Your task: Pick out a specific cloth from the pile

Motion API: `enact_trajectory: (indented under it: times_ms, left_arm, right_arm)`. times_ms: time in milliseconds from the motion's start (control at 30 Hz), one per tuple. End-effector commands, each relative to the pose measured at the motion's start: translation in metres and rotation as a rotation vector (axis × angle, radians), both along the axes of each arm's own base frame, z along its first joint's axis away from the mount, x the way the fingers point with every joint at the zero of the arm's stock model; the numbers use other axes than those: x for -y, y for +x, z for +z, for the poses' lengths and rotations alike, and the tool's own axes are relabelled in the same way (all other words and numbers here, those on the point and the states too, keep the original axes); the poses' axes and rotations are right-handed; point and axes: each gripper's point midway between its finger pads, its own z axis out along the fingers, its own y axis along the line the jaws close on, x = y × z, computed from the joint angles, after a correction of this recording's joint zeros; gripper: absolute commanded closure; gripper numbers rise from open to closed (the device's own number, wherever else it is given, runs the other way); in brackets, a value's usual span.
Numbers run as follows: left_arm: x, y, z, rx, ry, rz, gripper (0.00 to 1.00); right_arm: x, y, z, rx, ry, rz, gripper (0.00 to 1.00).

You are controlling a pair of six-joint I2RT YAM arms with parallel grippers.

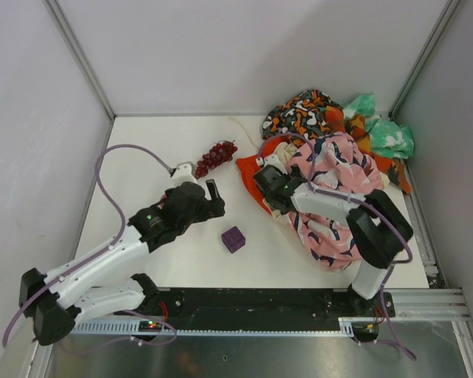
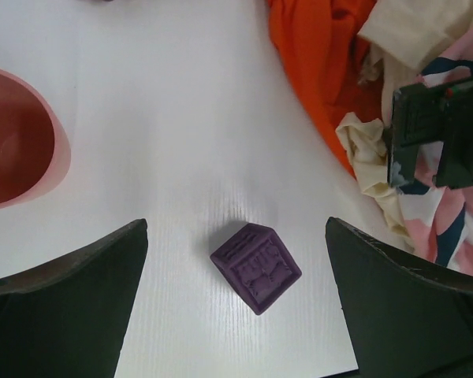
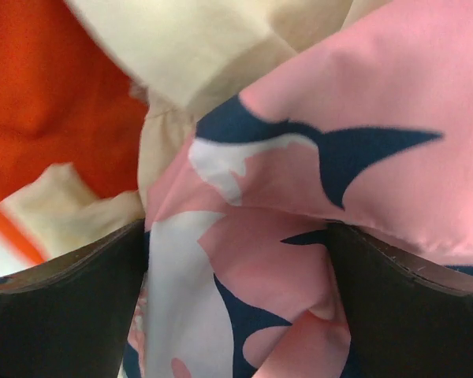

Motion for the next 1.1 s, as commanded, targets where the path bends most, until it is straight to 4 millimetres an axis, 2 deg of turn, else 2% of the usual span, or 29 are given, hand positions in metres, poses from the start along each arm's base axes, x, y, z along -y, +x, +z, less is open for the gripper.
enact_trajectory:
  times_ms: [0,133,200,367,433,500,600,700,833,967,1067]
  left_arm:
    - [0.012,0.020,0.022,0.023,-0.042,0.029,0.00]
    - [0.015,0.033,0.018,0.002,-0.017,0.038,0.00]
    - [0.016,0.040,0.017,-0.008,-0.006,0.040,0.00]
    - [0.032,0.061,0.015,-0.034,0.024,-0.003,0.00]
    - [0.043,0.070,0.014,-0.046,0.036,-0.032,0.00]
    - [0.056,0.080,0.008,-0.068,0.054,-0.058,0.00]
    - [0.075,0.099,-0.003,-0.099,0.071,-0.092,0.00]
    - [0.096,0.121,-0.017,-0.137,0.070,-0.129,0.00]
    - [0.126,0.150,-0.039,-0.197,0.042,-0.183,0.00]
    - [0.152,0.176,-0.058,-0.222,0.024,-0.218,0.00]
    - [0.168,0.187,-0.074,-0.248,0.005,-0.242,0.00]
  right_arm:
    - [0.034,0.040,0.005,0.060,-0.096,-0.131,0.01]
    - [0.067,0.065,0.012,0.097,-0.112,-0.244,0.05]
    - [0.082,0.075,0.028,0.146,-0.111,-0.294,0.07]
    - [0.119,0.091,0.084,0.297,-0.041,-0.399,0.10]
    - [0.140,0.097,0.098,0.325,0.003,-0.435,0.11]
    - [0.159,0.100,0.102,0.328,0.040,-0.467,0.11]
    - [0.185,0.099,0.092,0.286,0.070,-0.516,0.11]
    - [0.204,0.098,0.069,0.218,0.103,-0.558,0.11]
    - [0.218,0.096,0.042,0.144,0.139,-0.599,0.11]
    - [0.229,0.096,0.028,0.107,0.196,-0.633,0.11]
    - [0.238,0.095,0.018,0.073,0.266,-0.654,0.14]
